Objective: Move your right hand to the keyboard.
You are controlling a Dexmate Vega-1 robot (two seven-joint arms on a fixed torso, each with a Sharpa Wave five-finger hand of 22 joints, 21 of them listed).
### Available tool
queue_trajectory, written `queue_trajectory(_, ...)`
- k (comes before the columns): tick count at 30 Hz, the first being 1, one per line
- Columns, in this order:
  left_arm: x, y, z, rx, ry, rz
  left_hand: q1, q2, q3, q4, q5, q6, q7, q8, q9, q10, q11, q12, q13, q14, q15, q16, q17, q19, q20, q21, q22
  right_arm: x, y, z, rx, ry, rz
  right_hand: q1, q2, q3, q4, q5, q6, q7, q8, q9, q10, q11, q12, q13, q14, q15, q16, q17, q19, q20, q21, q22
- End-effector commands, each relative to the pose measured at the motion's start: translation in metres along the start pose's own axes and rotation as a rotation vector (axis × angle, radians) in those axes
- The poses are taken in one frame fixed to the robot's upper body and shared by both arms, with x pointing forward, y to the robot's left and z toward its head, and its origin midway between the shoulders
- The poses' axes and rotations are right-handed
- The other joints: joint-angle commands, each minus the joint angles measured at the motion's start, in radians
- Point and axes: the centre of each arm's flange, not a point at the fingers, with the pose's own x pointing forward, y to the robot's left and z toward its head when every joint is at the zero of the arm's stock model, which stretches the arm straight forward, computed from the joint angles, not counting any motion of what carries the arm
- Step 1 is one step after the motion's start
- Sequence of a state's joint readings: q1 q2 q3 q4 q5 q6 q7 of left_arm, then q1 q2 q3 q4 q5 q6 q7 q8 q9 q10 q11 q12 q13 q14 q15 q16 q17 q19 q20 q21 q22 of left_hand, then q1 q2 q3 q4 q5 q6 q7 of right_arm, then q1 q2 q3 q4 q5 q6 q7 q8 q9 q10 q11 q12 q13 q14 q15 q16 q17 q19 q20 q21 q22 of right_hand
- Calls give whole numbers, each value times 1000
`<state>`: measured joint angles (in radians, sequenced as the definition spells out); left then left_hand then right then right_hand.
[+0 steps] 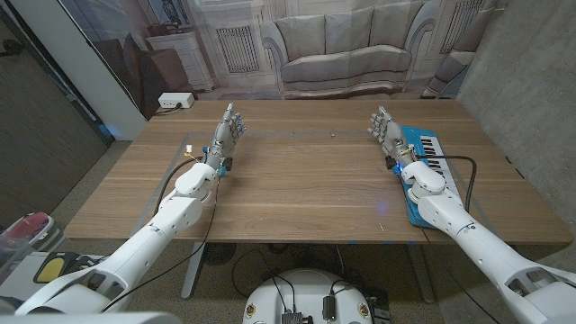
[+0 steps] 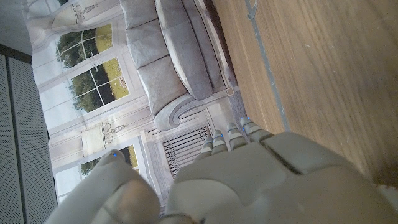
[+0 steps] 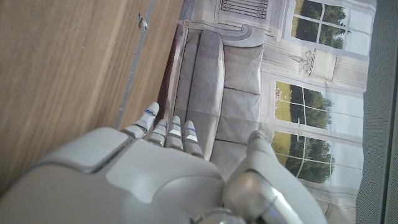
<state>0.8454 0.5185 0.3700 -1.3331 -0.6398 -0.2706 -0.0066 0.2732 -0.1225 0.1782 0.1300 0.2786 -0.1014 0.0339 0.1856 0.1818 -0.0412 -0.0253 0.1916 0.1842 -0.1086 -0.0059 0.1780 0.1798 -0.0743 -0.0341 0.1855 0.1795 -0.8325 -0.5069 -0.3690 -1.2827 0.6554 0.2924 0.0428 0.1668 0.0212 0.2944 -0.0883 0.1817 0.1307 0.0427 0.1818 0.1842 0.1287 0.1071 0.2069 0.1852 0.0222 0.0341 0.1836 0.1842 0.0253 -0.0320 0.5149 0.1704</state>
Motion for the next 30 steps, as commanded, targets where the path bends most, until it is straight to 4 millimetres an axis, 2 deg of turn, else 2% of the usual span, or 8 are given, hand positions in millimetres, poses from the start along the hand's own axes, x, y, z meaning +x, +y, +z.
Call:
queue_trajectory(1,0,-4,7,17,5,1,6,0,7,0,7,-4,0,6,3,-6,0,6,4,-5,3,7,3,-11,-34,8,1,0,-3,-2,11,2,2,5,2,7,-2,8,7,0,8,3,13,-1,3,3,2,8,5,1,2,-10,5,4)
queue_trajectory(10,-1,-3,9,-10,-7,2,12,9,6,-3,12,15,0,13,3,12,-3,14,3,12,3,13,2,5,-35,15,1,-2,3,2,-6,-6,11,6,2,5,-4,8,9,-3,9,3,15,-3,4,3,7,7,7,0,8,-9,2,5)
queue_trajectory(16,2,-7,12,-20,-27,-14,19,18,8,-6,15,28,0,17,3,27,4,19,3,25,2,16,2,13,-33,18,0,-3,9,6,-4,-23,34,7,2,5,-5,8,10,-3,10,3,17,-1,5,3,11,9,9,0,11,-7,0,5)
queue_trajectory(30,4,-17,27,52,-46,-12,30,31,12,-10,18,37,1,19,3,37,2,21,3,35,1,17,1,14,-29,18,0,-7,1,15,-15,-35,41,8,4,3,-6,9,16,-4,12,3,25,-2,8,2,15,10,10,0,17,-6,-3,5)
